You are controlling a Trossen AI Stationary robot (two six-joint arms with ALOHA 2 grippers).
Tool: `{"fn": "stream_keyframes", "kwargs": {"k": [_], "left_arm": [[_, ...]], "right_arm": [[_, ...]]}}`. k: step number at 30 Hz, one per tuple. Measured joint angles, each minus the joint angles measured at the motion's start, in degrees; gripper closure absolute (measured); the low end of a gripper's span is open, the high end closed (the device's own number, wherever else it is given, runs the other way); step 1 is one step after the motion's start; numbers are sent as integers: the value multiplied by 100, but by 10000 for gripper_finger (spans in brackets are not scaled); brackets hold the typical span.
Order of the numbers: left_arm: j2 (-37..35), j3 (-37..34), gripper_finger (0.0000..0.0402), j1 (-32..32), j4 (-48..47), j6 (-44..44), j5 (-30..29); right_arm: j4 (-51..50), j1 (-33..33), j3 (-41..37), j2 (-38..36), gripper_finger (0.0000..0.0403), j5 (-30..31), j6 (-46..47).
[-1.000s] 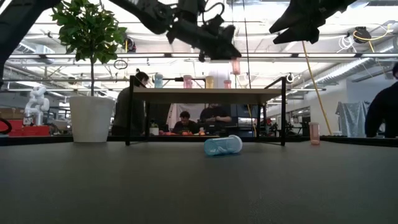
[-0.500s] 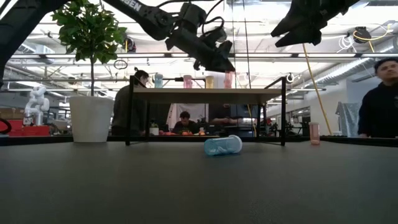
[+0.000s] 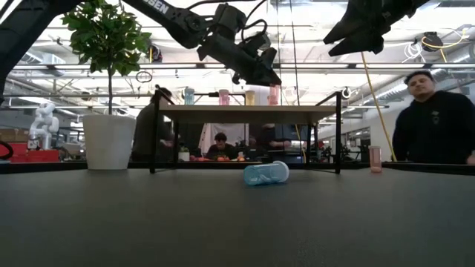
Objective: Pick and place medicine bottles onto shelf by color
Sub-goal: Put the bottom orange pill bottle on the shelf aligned with the other orange pill bottle
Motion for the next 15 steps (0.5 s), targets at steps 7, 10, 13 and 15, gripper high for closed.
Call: {"fn": "stream_keyframes", "kwargs": {"k": [7, 10, 13, 15], "left_arm": [[0, 0, 268, 4, 115, 219, 50], [-2, 0, 268, 29, 117, 198, 66], [-2, 0, 268, 56, 114, 189, 66], [-2, 0, 268, 79, 118, 156, 66]], "right_arm": [[2, 0, 0, 0, 163, -2, 26], [2, 0, 0, 0, 163, -5, 30], [14, 0, 0, 0, 163, -8, 42], [77, 0, 0, 0, 163, -10, 42]]}}
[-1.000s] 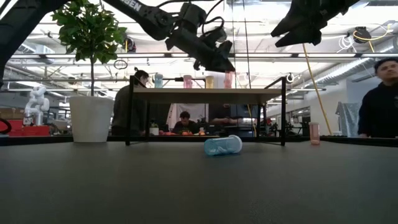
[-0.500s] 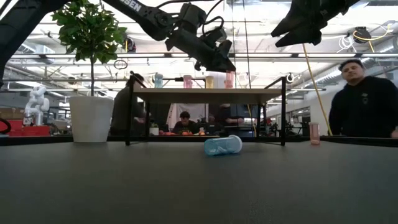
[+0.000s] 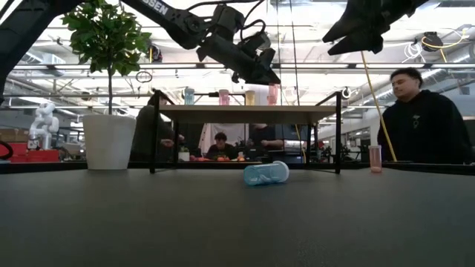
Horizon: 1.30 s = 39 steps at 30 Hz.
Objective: Pick and place medicine bottles onto shelf by color
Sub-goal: Put the bottom orange pill bottle on the shelf aligned with the other orange pill bottle
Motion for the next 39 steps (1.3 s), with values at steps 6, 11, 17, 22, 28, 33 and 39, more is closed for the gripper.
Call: {"fn": "stream_keyframes", "kwargs": {"k": [6, 11, 17, 22, 28, 33, 39], "left_arm": [[121, 0, 268, 21, 252, -253, 152], [179, 4, 268, -41, 307, -232, 156], [229, 2, 268, -23, 132, -207, 144], [229, 2, 268, -30, 72, -181, 149], [229, 2, 268, -23, 16, -166, 146], [229, 2, 268, -11, -11, -198, 146], [229, 2, 268, -11, -20, -209, 146]], "right_arm": [[77, 0, 0, 0, 163, -4, 5], [56, 0, 0, 2, 163, -7, 66], [55, 2, 0, 2, 163, -9, 66], [54, 2, 0, 2, 163, -9, 60], [52, 2, 0, 2, 163, -11, 43], [52, 2, 0, 2, 163, -13, 2], [49, 2, 0, 2, 163, -13, 0]]}}
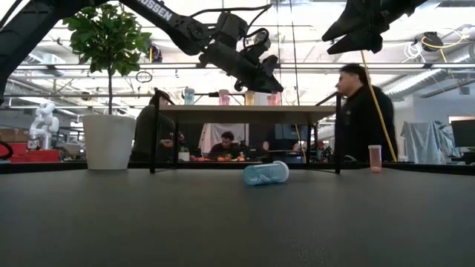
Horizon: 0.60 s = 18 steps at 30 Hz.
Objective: Pick and place medicine bottles onto shelf by color
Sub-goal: Put the bottom orange pill bottle on the shelf aligned with the other orange pill bottle
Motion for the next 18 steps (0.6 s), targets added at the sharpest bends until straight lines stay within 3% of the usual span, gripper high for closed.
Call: {"fn": "stream_keyframes", "kwargs": {"k": [18], "left_arm": [[-11, 2, 268, 0, -120, -13, 131]], "right_arm": [[-1, 0, 0, 0, 163, -2, 0]]}}
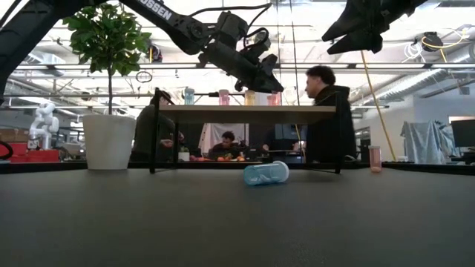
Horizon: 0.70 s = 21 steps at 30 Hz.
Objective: Pick and place medicine bottles onto shelf by color
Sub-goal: Put the bottom orange pill bottle on the shelf aligned with the other orange pill bottle
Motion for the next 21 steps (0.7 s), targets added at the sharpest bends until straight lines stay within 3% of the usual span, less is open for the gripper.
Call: {"fn": "stream_keyframes", "kwargs": {"k": [11, 21], "left_arm": [[0, 0, 263, 2, 32, -3, 0], [0, -2, 202, 13, 85, -27, 0]], "right_arm": [[1, 2, 0, 0, 163, -7, 42], [3, 2, 0, -1, 163, -15, 45]]}}
